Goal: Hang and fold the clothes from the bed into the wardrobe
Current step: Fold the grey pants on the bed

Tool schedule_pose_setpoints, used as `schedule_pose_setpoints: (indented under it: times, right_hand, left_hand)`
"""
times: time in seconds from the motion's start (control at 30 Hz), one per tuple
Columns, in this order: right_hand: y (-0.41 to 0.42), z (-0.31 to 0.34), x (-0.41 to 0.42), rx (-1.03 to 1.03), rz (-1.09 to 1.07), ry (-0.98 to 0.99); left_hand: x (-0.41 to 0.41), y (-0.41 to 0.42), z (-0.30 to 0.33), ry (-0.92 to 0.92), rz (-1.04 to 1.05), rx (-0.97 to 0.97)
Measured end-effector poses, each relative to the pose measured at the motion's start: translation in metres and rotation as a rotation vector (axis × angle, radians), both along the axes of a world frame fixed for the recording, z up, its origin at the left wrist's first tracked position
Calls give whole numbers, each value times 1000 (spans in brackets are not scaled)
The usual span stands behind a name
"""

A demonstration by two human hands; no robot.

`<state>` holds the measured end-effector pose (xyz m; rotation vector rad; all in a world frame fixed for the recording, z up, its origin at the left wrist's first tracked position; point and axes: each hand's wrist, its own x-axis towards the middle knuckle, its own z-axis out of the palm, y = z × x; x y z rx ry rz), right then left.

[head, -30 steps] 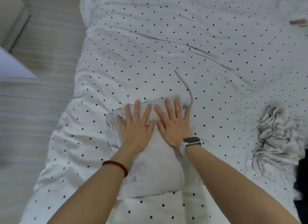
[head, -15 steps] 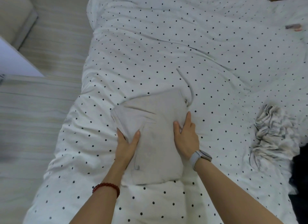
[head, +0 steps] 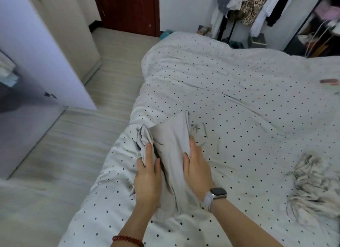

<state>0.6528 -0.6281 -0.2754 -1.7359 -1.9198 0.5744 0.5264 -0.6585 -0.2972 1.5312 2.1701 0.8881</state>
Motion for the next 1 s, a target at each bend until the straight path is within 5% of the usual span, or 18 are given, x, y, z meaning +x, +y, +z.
schedule_pose_setpoints:
  times: [0.47,0.73,1.0]
  right_hand:
    - [-63,143,-244,145,639,82]
    - [-56,212,-432,264,603,197]
    - [-26,246,-536,292,541,306]
  left_hand:
    - [-238,-95,169,367,224,60]
    - [-416,-102,251,449,303,203]
    - [-520,-72,295,474,269,265]
